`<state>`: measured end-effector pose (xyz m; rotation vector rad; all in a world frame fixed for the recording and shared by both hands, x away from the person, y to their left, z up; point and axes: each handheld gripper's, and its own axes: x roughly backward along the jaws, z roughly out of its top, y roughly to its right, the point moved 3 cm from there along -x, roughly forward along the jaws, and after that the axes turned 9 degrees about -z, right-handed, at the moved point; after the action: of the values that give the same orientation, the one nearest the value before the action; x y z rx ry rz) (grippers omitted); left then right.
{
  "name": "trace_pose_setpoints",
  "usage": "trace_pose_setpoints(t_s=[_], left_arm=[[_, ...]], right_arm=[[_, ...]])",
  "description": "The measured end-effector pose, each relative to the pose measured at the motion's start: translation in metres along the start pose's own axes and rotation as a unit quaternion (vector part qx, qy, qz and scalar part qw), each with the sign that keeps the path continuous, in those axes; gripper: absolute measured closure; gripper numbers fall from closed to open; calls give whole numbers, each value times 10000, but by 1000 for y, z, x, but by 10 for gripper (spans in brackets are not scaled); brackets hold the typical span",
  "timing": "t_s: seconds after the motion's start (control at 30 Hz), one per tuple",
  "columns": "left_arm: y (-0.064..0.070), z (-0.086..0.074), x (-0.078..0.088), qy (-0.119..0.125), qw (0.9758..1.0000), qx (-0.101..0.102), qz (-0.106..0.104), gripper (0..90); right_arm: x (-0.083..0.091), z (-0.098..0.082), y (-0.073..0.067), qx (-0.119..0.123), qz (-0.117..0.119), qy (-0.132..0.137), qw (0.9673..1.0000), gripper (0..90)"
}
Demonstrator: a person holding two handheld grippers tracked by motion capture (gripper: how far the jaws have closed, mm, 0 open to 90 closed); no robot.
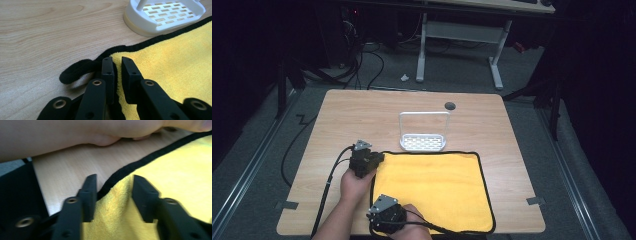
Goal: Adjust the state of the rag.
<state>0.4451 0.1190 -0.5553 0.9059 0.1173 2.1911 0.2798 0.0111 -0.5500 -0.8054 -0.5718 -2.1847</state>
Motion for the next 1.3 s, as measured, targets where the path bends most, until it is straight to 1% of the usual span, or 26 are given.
trace_pose_setpoints(t_s=[0.1, 0.13, 0.17, 0.3, 0.5, 0.53, 0.57, 0.6, 0.67, 0.7, 0.8, 0.87, 0.9, 0.93, 0.97, 1.03, 1.07, 1.1, 1.17, 1.23, 1.27, 1.3], left_arm=[[-1, 0, 0, -11, 10000, 7, -22, 809], [-1, 0, 0, -11, 10000, 7, -22, 810], [0, 0, 0, -9, 10000, 9, -23, 810], [-1, 0, 0, -4, 10000, 21, -34, 809], [-2, 0, 1, 8, 9999, 74, -70, 812], [-2, 0, 1, 8, 9999, 74, -70, 814], [-2, 0, 2, -5, 9998, 143, -150, 815], [-2, 0, 2, -5, 9998, 143, -150, 815], [-2, 2, 7, 23, 9995, 272, -151, 818], [-2, 2, 10, 64, 9993, 331, -186, 823], [-5, 3, 23, 259, 9986, 420, -193, 829], [-10, 3, 35, 358, 9980, 486, -169, 831], [-10, 3, 35, 358, 9980, 486, -169, 831], [-16, 2, 49, 412, 9978, 511, -62, 831], [-20, 1, 57, 395, 9979, 520, 18, 831], [-29, -1, 76, 484, 9967, 636, 143, 831], [-29, -1, 76, 484, 9967, 636, 143, 832], [-37, -3, 95, 542, 9956, 717, 260, 832], [-44, -4, 112, 591, 9947, 760, 372, 833], [-47, -4, 125, 651, 9939, 788, 422, 833], [-47, -4, 125, 651, 9939, 788, 422, 833], [-46, -2, 130, 723, 9932, 797, 452, 834]], right_arm=[[1, 0, 4, 121, -100, -28, 9999, 786], [1, 0, 4, 121, -100, -28, 9999, 786], [1, 1, 5, 223, -151, -45, 9996, 829], [2, 2, 6, 291, -194, -70, 9994, 843], [20, 10, 9, 246, -276, 260, 9990, 843], [20, 10, 9, 246, -276, 260, 9990, 843], [26, 13, 12, 212, -294, 362, 9987, 843], [30, 14, 14, 198, -315, 396, 9985, 843], [36, 18, 15, 181, -312, 523, 9980, 843], [37, 20, 16, 187, -313, 571, 9977, 843], [41, 27, 14, 206, -309, 688, 9969, 843], [41, 34, 9, 200, -283, 778, 9964, 843], [41, 34, 9, 200, -283, 778, 9964, 843], [39, 41, 1, 240, -239, 877, 9956, 842], [37, 45, -3, 268, -233, 925, 9951, 842], [33, 56, -12, 267, -125, 1027, 9943, 842], [31, 61, -17, 290, -82, 1088, 9936, 842], [30, 67, -23, 318, -36, 1143, 9929, 842], [28, 78, -34, 370, 46, 1221, 9918, 842], [28, 86, -42, 435, 80, 1296, 9906, 841], [28, 88, -44, 433, 94, 1334, 9901, 841], [29, 89, -44, 414, 92, 1353, 9899, 841]])
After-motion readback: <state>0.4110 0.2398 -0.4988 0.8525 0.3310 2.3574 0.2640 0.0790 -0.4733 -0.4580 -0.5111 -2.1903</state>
